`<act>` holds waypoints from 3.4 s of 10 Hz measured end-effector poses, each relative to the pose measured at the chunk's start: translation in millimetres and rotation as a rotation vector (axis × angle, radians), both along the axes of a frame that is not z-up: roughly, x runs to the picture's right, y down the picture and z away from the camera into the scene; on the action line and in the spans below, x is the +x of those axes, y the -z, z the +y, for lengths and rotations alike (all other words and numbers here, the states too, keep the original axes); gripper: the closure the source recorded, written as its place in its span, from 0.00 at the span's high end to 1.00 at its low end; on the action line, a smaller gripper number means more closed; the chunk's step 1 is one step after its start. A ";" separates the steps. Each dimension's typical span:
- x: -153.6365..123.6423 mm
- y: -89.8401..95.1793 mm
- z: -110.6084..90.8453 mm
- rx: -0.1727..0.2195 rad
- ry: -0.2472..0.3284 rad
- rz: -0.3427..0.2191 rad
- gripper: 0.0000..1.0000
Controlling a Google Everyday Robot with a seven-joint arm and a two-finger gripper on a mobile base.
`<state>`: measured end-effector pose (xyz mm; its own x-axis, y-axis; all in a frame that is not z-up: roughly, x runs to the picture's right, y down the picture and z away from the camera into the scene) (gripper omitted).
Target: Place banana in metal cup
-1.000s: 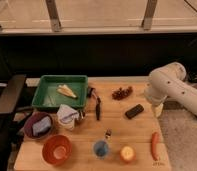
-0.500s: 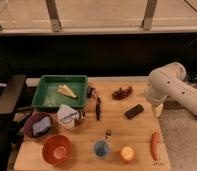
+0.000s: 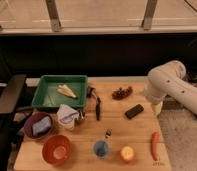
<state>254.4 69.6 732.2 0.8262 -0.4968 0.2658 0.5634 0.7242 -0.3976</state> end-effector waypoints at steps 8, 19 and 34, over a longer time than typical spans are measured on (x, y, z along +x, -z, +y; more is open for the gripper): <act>-182.9 33.5 -66.3 0.033 0.199 -0.243 0.80; -224.7 -12.2 -101.9 -0.032 -0.028 -0.244 0.80; -385.4 -94.5 -110.6 -0.102 -0.181 -0.162 0.80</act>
